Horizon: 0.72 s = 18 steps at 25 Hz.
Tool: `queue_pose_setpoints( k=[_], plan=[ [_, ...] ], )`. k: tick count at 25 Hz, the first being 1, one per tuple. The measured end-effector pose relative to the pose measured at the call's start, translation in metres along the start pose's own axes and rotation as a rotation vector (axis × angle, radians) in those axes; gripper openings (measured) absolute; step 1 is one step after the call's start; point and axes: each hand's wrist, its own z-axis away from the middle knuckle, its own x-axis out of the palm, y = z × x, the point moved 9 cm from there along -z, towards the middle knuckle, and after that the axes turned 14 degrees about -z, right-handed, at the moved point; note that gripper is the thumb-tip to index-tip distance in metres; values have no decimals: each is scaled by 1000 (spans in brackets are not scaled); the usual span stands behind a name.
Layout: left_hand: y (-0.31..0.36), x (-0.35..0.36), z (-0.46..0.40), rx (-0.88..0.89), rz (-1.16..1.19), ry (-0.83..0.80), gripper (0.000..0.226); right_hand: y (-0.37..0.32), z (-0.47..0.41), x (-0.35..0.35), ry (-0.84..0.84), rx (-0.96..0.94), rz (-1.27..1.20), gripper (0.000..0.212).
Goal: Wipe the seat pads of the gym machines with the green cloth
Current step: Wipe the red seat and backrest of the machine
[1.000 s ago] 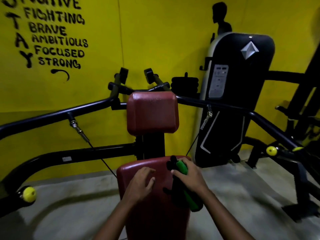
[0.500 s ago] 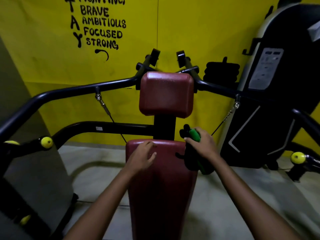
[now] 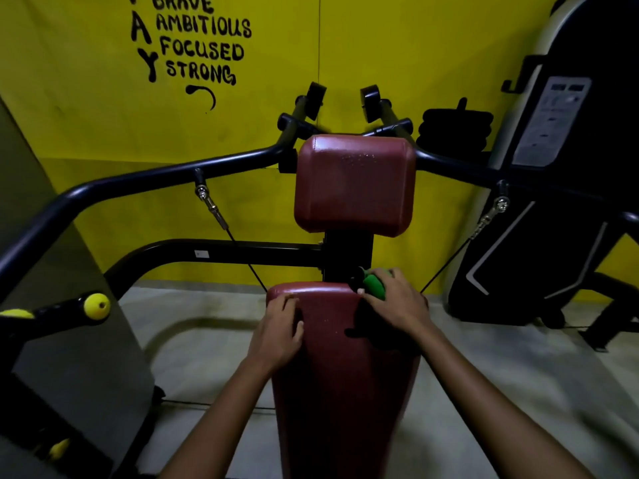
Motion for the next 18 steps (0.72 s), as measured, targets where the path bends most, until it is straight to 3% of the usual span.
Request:
queue_pose_setpoints(
  k=[5, 9, 18],
  plan=[
    [-18, 10, 5, 91, -100, 62, 55, -41, -19, 65, -46, -117, 297, 56],
    [-25, 17, 9, 136, -114, 91, 63, -86, -24, 117, -189, -338, 398, 65],
    [-29, 15, 12, 200, -117, 97, 79, -30, -33, 61, -199, -176, 419, 61]
  ],
)
